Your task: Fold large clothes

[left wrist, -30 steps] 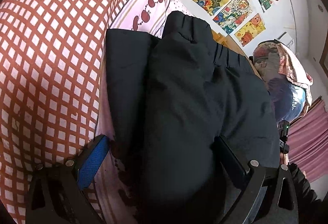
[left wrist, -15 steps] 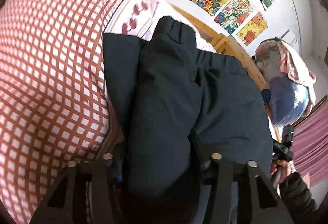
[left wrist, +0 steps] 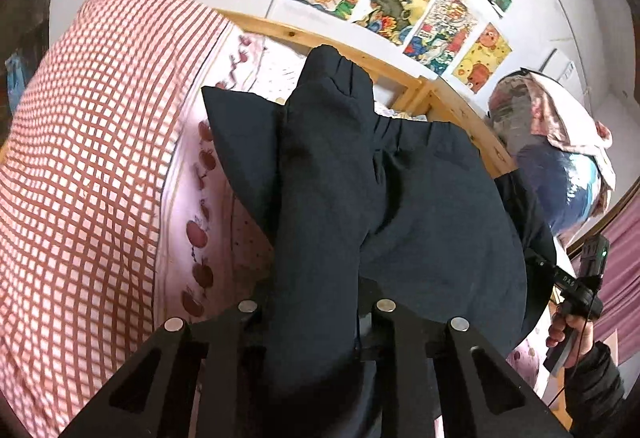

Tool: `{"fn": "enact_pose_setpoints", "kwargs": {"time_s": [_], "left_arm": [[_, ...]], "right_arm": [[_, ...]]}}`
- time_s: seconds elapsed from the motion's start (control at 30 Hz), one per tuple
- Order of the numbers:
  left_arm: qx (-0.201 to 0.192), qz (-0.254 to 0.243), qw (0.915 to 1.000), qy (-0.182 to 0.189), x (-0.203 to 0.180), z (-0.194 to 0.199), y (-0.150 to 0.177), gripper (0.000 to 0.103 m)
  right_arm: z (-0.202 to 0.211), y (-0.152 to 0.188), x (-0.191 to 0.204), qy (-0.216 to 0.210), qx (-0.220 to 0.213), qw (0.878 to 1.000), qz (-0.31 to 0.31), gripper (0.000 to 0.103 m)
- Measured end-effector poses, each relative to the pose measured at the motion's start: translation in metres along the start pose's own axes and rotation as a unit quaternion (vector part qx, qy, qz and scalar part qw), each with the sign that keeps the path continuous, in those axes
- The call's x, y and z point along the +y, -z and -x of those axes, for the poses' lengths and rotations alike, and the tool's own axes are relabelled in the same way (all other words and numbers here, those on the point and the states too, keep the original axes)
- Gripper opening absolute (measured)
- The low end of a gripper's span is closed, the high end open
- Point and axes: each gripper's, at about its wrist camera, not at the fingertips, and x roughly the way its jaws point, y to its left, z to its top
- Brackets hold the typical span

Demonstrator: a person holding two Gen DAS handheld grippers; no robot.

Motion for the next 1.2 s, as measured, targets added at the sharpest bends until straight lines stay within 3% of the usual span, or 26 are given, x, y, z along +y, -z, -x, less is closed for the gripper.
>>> {"fn": "enact_pose_setpoints", "kwargs": {"time_s": [0.37,0.67,0.87,1.2], "left_arm": [[-0.003,0.017,0.9995,0.028,-0.013,0.061,0.021,0.019],[-0.009,0.008,0.9997,0.023,-0.025,0.107,0.048,0.019],[-0.003,0.005,0.9999,0.009,-0.018,0.106,0.065,0.019],[0.01,-0.002,0.9992,-0.038,-0.005,0.081,0.083,0.025]], "right_arm": [[0.067,0.02,0.002,-0.011,-0.021,1.0,0.007,0.014],[0.107,0.043,0.016,-0.023,-0.028,0.999,0.01,0.014],[0.108,0.062,0.013,-0.022,-0.02,1.0,0.003,0.014],[0.09,0.084,-0.003,0.028,-0.016,0.999,-0.011,0.02]]}}
